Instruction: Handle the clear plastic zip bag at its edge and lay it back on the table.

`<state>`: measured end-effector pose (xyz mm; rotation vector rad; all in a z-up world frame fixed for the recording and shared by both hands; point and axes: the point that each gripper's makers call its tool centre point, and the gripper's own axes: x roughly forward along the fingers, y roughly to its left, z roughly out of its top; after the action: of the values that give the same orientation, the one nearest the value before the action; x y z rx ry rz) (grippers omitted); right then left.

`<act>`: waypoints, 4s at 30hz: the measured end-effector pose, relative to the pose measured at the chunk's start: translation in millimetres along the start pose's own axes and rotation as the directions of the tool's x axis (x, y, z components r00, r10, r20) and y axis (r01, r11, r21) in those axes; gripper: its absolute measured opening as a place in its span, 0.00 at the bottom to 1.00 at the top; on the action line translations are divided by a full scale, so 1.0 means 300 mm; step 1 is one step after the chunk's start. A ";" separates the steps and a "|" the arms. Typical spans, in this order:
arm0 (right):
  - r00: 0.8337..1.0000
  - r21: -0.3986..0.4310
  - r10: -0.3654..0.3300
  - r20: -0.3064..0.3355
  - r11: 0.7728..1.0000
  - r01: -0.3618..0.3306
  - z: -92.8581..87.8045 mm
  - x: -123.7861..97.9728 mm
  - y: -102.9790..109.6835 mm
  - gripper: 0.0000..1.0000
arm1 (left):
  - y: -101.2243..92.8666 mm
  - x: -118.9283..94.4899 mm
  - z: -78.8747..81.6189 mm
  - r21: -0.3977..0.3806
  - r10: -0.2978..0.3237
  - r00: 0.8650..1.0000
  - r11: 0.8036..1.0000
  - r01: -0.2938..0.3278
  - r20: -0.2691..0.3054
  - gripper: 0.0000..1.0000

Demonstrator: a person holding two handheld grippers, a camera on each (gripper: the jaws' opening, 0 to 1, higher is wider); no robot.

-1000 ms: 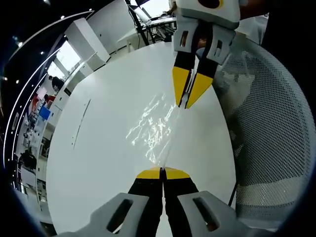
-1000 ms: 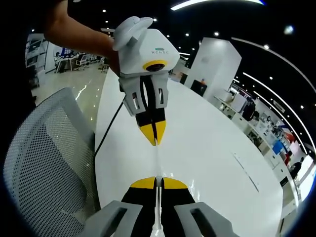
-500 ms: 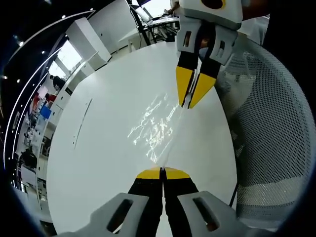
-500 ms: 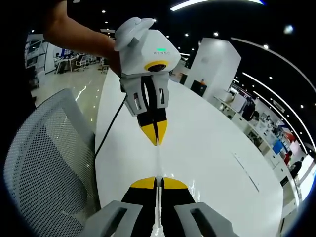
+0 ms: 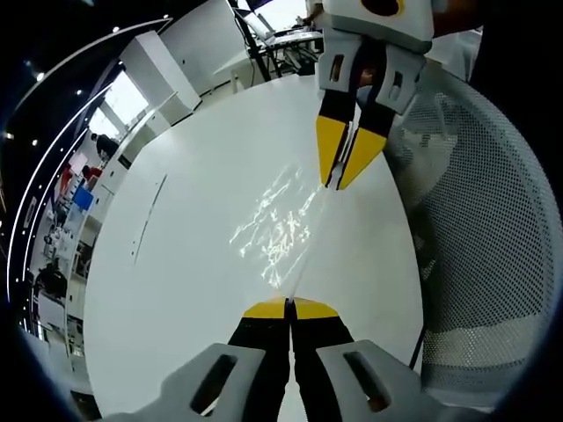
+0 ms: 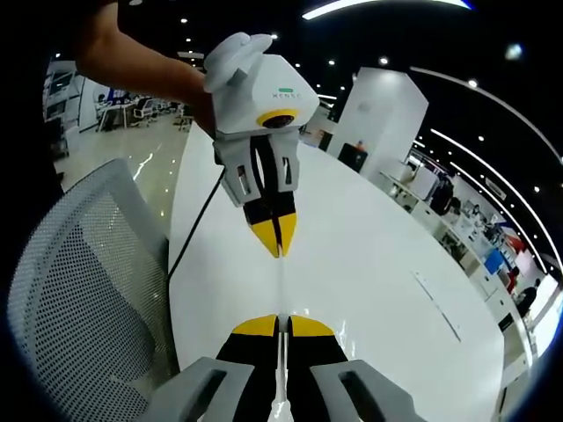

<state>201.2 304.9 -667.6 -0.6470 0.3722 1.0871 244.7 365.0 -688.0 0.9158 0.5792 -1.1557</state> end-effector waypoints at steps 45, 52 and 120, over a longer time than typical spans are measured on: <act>1.000 0.005 -0.012 0.004 1.000 0.012 0.002 -0.004 -0.017 0.00 | 0.022 -0.008 -0.009 -0.010 0.017 1.000 1.000 -0.017 -0.006 0.00; 1.000 -0.001 -0.003 0.004 1.000 0.003 0.010 0.003 -0.010 0.00 | 0.019 -0.013 -0.019 -0.017 0.017 1.000 1.000 -0.017 -0.008 0.00; 1.000 0.023 -0.019 0.014 1.000 0.019 0.002 -0.011 -0.026 0.00 | 0.039 -0.024 -0.020 -0.009 0.040 0.999 0.999 -0.040 0.002 0.00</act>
<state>206.9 300.5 -662.9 -0.6215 0.3648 1.0675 253.7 375.3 -681.9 0.9146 0.5613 -1.1175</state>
